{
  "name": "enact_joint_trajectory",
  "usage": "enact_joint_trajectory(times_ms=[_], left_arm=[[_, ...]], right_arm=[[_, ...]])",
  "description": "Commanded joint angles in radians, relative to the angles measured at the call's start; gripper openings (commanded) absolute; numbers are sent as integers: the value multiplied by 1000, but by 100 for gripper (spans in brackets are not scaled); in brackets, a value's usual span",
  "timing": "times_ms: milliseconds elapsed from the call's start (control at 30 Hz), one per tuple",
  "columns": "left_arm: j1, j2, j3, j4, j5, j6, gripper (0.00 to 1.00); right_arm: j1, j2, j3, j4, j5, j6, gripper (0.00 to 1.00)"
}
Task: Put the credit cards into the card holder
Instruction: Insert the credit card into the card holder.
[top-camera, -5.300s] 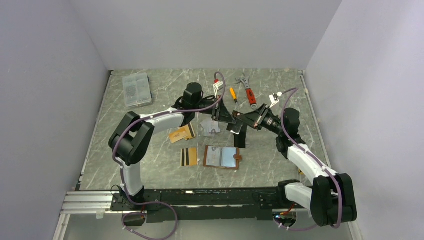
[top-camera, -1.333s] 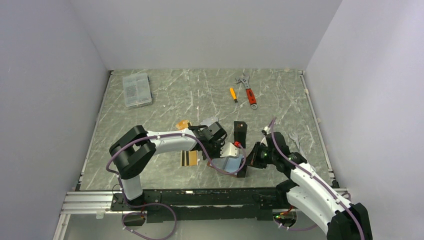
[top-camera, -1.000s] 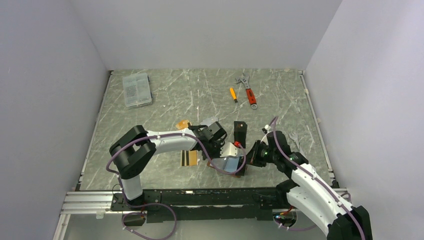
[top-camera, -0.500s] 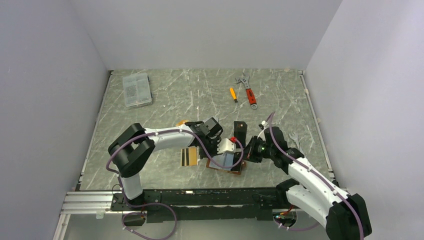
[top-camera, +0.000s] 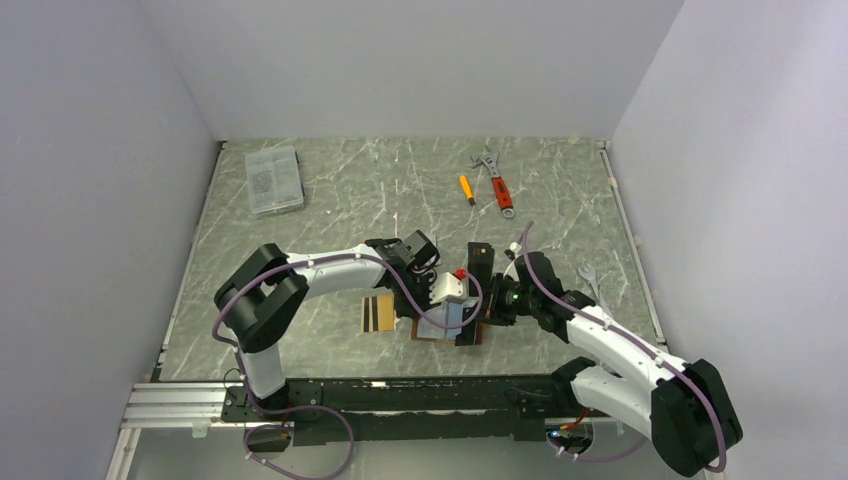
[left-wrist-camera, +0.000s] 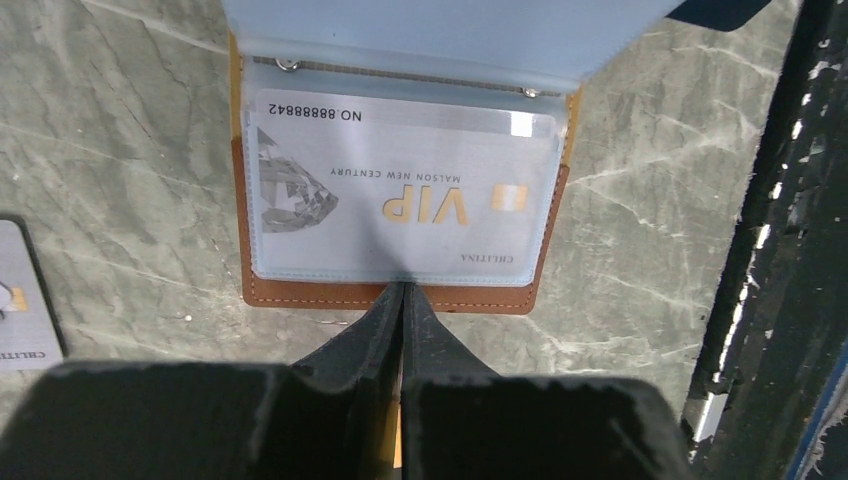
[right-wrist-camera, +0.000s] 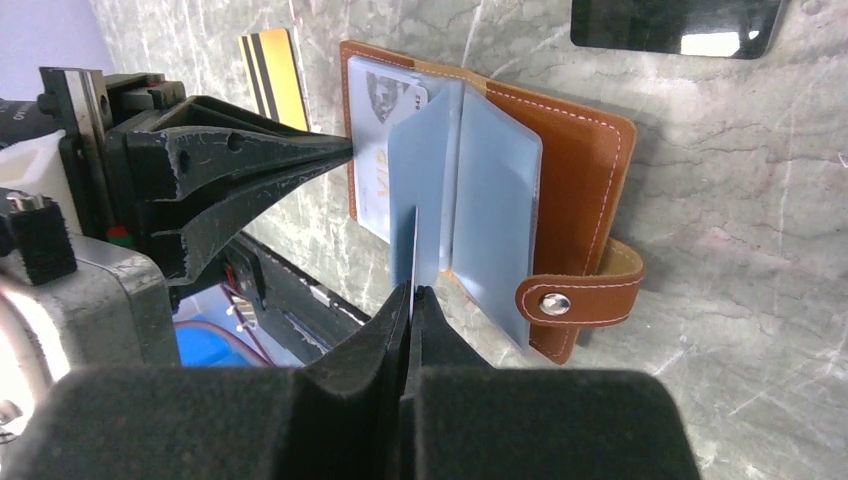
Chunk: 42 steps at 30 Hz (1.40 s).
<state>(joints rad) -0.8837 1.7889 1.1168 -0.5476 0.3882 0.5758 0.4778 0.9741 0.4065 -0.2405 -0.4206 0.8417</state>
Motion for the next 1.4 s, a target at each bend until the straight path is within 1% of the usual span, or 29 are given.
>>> enact_joint_trajectory(times_ms=[0,133,233,467,600,733,800,1000,1133,1367], left_arm=[[15,-27,32,-24,64,-22,8],[48,-34,36,-21,127,-30,8],[69,-33,32,-17,152,-24,8],[86,-22,7,-6,140,0,8],[86,-30,-3,-6,130,9,8],[88,-51,-7,-16,116,25,8],[88,-62,-18,-13,114,31,8],[81,-30,-17,-10,140,19,8],[68,-29,-24,7,140,9,7],[22,-8,-21,12,94,2,6]], right_arm=[[30,23,40,65,31,14,0],[65,51,36,130,35,45,0],[86,65,56,144,51,45,0],[102,135,46,200,54,48,0],[104,203,68,227,49,31,0],[84,217,114,182,95,-18,0],[60,208,117,192,113,-25,0],[52,183,44,316,204,8,0],[54,146,-21,360,261,22,0],[54,135,-95,453,262,58,0]])
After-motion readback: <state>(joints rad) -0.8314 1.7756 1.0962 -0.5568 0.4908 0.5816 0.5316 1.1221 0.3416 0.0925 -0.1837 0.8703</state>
